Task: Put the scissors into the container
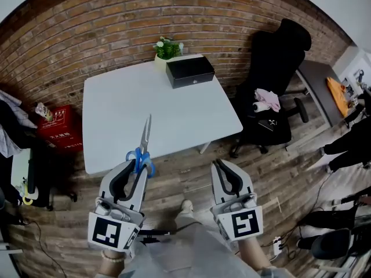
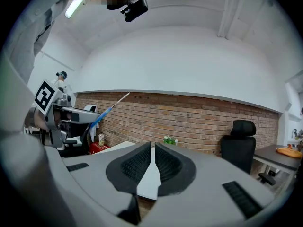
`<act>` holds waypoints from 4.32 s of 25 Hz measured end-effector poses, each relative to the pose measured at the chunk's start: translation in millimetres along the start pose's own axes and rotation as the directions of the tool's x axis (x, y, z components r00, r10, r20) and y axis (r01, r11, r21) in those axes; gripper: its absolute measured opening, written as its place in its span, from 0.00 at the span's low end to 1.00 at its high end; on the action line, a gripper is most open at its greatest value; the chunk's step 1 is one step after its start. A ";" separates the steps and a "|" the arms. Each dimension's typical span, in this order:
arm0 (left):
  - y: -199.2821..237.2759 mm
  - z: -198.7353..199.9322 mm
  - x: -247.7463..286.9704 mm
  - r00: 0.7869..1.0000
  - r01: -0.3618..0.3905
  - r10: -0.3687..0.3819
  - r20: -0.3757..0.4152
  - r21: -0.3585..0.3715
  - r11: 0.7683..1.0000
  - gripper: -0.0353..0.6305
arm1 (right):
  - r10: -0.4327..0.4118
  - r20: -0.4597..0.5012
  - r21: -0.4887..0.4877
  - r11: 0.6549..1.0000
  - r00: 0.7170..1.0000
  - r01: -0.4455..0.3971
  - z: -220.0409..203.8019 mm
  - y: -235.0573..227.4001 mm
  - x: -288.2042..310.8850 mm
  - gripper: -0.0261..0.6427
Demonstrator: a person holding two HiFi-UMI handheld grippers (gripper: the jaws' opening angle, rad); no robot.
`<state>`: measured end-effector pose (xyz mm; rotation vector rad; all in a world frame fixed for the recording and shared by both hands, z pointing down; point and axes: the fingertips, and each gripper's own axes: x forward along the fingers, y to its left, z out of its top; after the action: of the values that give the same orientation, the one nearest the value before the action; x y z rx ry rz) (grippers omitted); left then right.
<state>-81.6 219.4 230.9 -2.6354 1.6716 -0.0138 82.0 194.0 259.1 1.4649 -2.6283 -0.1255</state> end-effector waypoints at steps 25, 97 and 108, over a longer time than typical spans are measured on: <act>-19.6 -9.3 158.0 0.998 -0.065 0.065 -0.006 0.013 0.998 0.20 | 0.105 -0.020 -0.087 0.991 0.994 -0.106 -38.5 -122.2 86.2 0.12; 205.2 -167.0 408.4 0.975 0.011 -0.045 -0.219 -0.157 0.988 0.20 | 0.041 -0.485 0.023 0.999 0.873 -0.034 -298.3 -227.3 508.7 0.18; 193.6 -165.1 412.2 0.974 0.041 -0.074 -0.215 -0.150 0.988 0.20 | 0.039 -0.498 0.034 0.999 0.866 -0.025 -298.9 -223.3 482.9 0.18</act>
<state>-84.0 -238.0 390.1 -2.8840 1.7174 -0.2004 64.2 -336.9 559.4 1.2487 -2.2316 0.2610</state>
